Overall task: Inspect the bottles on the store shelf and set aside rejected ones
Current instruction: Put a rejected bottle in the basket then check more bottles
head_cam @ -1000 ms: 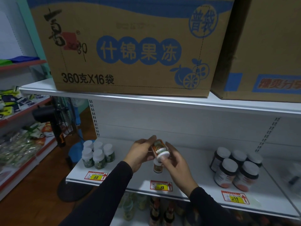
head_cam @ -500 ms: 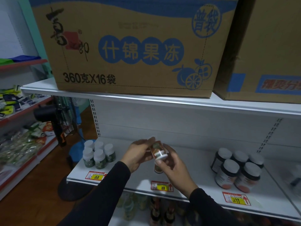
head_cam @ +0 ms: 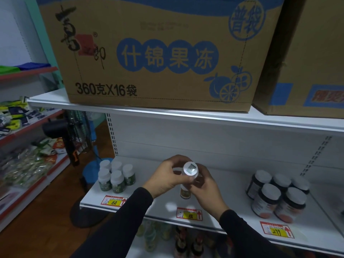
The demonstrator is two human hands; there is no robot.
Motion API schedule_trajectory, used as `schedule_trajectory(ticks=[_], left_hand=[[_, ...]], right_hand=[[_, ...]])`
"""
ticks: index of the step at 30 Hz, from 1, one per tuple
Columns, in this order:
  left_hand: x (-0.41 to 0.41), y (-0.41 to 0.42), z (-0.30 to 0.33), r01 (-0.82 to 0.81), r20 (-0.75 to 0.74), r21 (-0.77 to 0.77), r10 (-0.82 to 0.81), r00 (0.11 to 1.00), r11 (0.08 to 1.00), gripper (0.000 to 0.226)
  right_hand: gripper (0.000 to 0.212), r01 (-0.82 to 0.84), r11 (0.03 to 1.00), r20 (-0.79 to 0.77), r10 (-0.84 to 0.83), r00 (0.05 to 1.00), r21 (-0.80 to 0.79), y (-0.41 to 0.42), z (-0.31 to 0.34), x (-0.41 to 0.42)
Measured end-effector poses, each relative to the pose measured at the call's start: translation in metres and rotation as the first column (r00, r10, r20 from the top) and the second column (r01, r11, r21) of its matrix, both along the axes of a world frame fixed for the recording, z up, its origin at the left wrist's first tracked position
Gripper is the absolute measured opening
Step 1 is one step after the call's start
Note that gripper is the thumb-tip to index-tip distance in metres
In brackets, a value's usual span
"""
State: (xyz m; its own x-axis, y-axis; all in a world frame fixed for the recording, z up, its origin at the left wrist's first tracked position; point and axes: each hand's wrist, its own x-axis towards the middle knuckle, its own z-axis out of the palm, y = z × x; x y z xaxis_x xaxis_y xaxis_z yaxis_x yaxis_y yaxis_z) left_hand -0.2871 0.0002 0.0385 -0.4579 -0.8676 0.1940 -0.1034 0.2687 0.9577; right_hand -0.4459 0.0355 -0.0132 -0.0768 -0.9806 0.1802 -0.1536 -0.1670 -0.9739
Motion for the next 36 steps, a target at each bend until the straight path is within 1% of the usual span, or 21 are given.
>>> schedule_trajectory(ticks=[2,5,7,10,12,15,18,20,22,24,28,31,34,36], left_hand=[[0.000,-0.003,-0.002,-0.031,0.000,-0.019,0.031,1.000,0.999,0.035],[0.001,-0.011,-0.008,-0.115,-0.027,-0.020,0.115,0.993,0.993,0.031],[0.004,-0.019,-0.016,-0.192,-0.057,0.020,0.193,0.980,0.981,0.031],[0.012,-0.033,-0.032,-0.261,-0.050,0.084,0.266,0.963,0.962,0.030],[0.016,-0.041,-0.043,-0.289,0.011,0.099,0.289,0.957,0.952,0.029],[0.017,-0.052,-0.061,-0.312,0.103,0.099,0.302,0.948,0.945,0.025],[0.015,-0.061,-0.077,-0.336,0.232,0.079,0.311,0.922,0.939,0.028],[0.014,-0.066,-0.085,-0.328,0.325,0.046,0.296,0.898,0.944,0.032],[0.011,-0.072,-0.093,-0.318,0.369,0.042,0.281,0.886,0.947,0.030],[0.010,-0.074,-0.099,-0.318,0.370,0.069,0.272,0.888,0.945,0.026],[0.006,-0.082,-0.108,-0.317,0.379,0.092,0.261,0.888,0.944,0.025],[0.003,-0.086,-0.112,-0.305,0.407,0.080,0.248,0.879,0.949,0.027],[0.002,-0.089,-0.114,-0.303,0.423,0.089,0.240,0.874,0.949,0.042],[0.001,-0.089,-0.112,-0.296,0.435,0.094,0.229,0.871,0.950,0.046]], right_hand=[[0.045,-0.003,1.000,-0.063,0.002,0.998,-0.011,-0.001,-0.001,-0.001],[0.047,0.003,1.000,-0.202,-0.008,0.979,-0.026,-0.006,-0.008,-0.008],[0.054,0.055,0.998,-0.287,-0.059,0.956,-0.022,-0.010,-0.014,-0.017],[0.052,0.168,0.986,-0.379,-0.163,0.911,-0.020,-0.012,-0.023,-0.034],[0.051,0.222,0.975,-0.453,-0.200,0.869,-0.006,-0.013,-0.035,-0.045],[0.051,0.257,0.966,-0.586,-0.206,0.783,0.004,-0.018,-0.057,-0.058],[0.056,0.260,0.963,-0.684,-0.144,0.715,0.068,-0.021,-0.078,-0.066],[0.064,0.261,0.959,-0.738,-0.096,0.668,0.112,-0.023,-0.093,-0.069],[0.072,0.262,0.955,-0.797,-0.047,0.602,0.141,-0.027,-0.108,-0.071],[0.072,0.263,0.952,-0.837,-0.014,0.547,0.157,-0.028,-0.116,-0.071],[0.068,0.271,0.950,-0.900,0.026,0.434,0.158,-0.030,-0.129,-0.071],[0.071,0.284,0.948,-0.909,0.015,0.417,0.146,-0.031,-0.134,-0.069],[0.083,0.288,0.949,-0.906,-0.005,0.423,0.130,-0.032,-0.138,-0.069],[0.087,0.285,0.946,-0.908,0.020,0.418,0.152,-0.032,-0.138,-0.069]])
